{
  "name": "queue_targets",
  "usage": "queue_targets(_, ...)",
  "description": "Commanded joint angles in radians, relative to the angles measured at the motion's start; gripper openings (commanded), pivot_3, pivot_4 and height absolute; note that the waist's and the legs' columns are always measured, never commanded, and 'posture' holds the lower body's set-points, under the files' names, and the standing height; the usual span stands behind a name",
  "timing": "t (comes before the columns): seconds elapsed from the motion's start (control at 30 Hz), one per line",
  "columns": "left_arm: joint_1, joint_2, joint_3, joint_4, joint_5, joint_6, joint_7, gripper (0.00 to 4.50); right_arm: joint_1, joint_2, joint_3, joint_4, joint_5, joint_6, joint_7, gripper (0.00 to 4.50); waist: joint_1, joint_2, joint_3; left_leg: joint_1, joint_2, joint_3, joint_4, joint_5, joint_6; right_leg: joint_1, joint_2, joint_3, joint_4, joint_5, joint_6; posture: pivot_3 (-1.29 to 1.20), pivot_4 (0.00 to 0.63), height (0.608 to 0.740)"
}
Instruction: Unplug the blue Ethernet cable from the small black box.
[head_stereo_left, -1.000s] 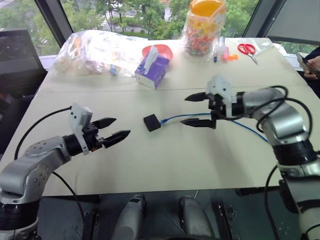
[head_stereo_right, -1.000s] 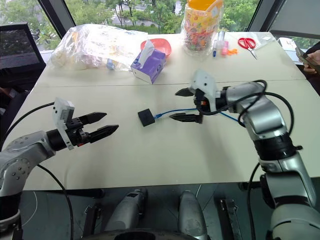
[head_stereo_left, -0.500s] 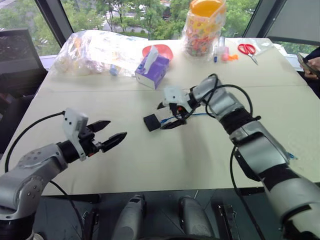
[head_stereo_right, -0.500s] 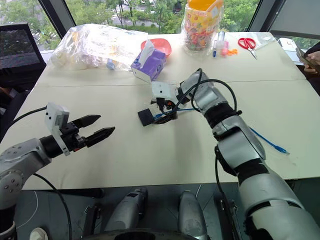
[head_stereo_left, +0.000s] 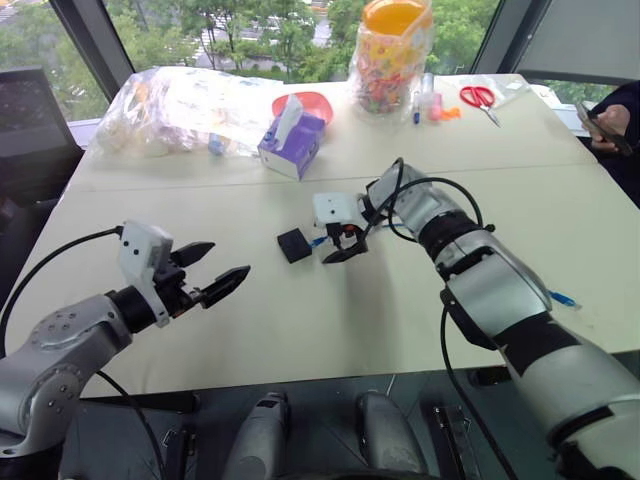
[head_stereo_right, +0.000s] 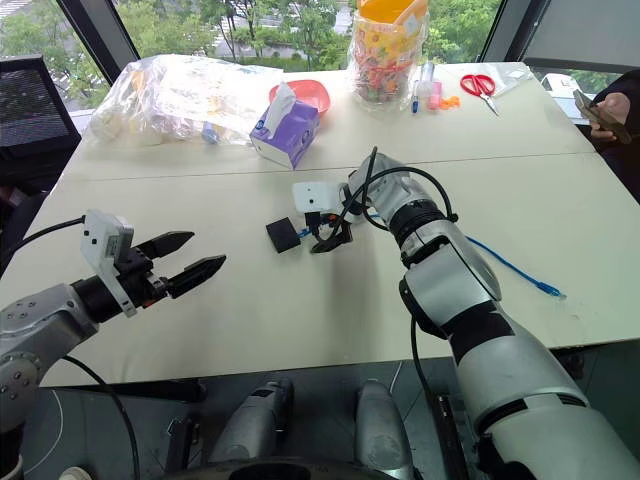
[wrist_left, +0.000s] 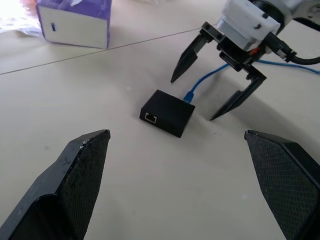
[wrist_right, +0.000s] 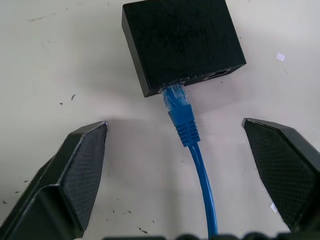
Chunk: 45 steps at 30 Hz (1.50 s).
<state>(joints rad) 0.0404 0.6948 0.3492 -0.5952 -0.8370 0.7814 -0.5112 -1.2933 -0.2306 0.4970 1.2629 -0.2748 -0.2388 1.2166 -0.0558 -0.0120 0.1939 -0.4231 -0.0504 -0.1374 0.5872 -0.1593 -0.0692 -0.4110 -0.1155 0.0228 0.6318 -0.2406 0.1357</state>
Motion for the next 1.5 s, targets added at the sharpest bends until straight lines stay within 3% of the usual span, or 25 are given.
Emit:
queue_targets(0.03, 0.0, 0.006, 0.023, -0.027, 0.003, -0.013, 0.008, 4.5, -0.025, 0.017, -0.023, 0.022, -0.025, 0.014, -0.021, 2.7, -0.004, 0.0, 0.0, 0.0, 0.0, 0.0, 0.0, 0.0, 0.0, 0.0, 0.0, 0.0, 0.0, 0.0, 0.0, 0.0, 0.15, 0.728)
queue_targets(0.2, -0.001, 0.005, 0.011, -0.026, 0.01, -0.019, 0.009, 4.5, -0.03, 0.042, -0.053, 0.041, -0.031, 0.054, -0.033, 0.05, -0.014, 0.0, 0.0, 0.001, 0.0, 0.0, 0.0, 0.0, 0.0, 0.0, 0.0, 0.0, 0.0, 0.0, 0.0, 0.0, 0.15, 0.728)
queue_targets(0.33, -0.014, 0.007, 0.004, -0.009, 0.016, -0.022, 0.002, 4.5, -0.028, 0.044, -0.066, 0.035, -0.038, 0.052, -0.041, 0.01, -0.014, 0.0, 0.0, 0.001, 0.0, 0.0, -0.001, 0.0, 0.0, 0.0, 0.001, 0.0, 0.0, 0.0, 0.0, 0.0, 0.15, 0.728)
queue_targets(0.5, -0.068, -0.016, -0.018, 0.023, 0.003, -0.016, 0.005, 4.5, -0.004, -0.014, -0.107, -0.047, -0.023, -0.126, -0.148, 0.01, -0.011, 0.0, 0.0, 0.001, 0.0, 0.0, -0.001, 0.0, 0.0, 0.0, 0.001, 0.0, 0.0, 0.0, 0.0, 0.0, 0.15, 0.728)
queue_targets(0.6, -0.141, -0.049, -0.056, 0.077, -0.01, -0.006, -0.002, 4.5, 0.086, -0.099, -0.16, -0.209, -0.028, -0.317, -0.368, 0.01, -0.002, 0.0, 0.0, 0.001, 0.0, -0.001, -0.001, 0.0, 0.0, 0.001, 0.001, 0.0, 0.0, 0.0, 0.0, 0.0, 0.15, 0.728)
queue_targets(0.73, -0.224, -0.073, -0.085, 0.134, -0.032, 0.01, -0.024, 4.5, 0.224, -0.179, -0.182, -0.409, -0.09, -0.419, -0.577, 0.01, 0.001, 0.0, 0.0, 0.0, 0.0, -0.001, -0.001, 0.001, 0.0, 0.001, 0.001, 0.001, -0.001, 0.0, 0.001, 0.0, 0.15, 0.728)
queue_targets(0.87, -0.341, -0.08, -0.114, 0.21, -0.072, 0.037, -0.079, 4.5, 0.421, -0.259, -0.21, -0.683, -0.148, -0.494, -0.717, 0.01, 0.011, 0.0, 0.0, 0.0, 0.0, 0.0, -0.002, 0.001, 0.0, 0.0, 0.001, 0.001, 0.0, 0.0, 0.001, 0.0, 0.15, 0.728)
queue_targets(1.03, -0.453, -0.084, -0.153, 0.295, -0.076, 0.059, -0.138, 4.5, 0.551, -0.288, -0.253, -0.921, -0.227, -0.478, -0.85, 0.01, 0.009, 0.0, 0.0, 0.0, 0.0, 0.001, -0.001, 0.001, -0.001, 0.0, 0.001, 0.003, -0.001, 0.0, 0.001, 0.0, 0.15, 0.728)
queue_targets(1.5, -0.576, -0.126, -0.178, 0.366, -0.08, 0.079, -0.207, 4.5, 0.619, -0.321, -0.232, -1.05, -0.277, -0.482, -0.889, 0.01, 0.013, -0.001, 0.001, 0.001, 0.0, 0.001, 0.001, 0.001, -0.001, 0.002, 0.001, 0.002, -0.001, 0.0, 0.0, 0.0, 0.15, 0.728)
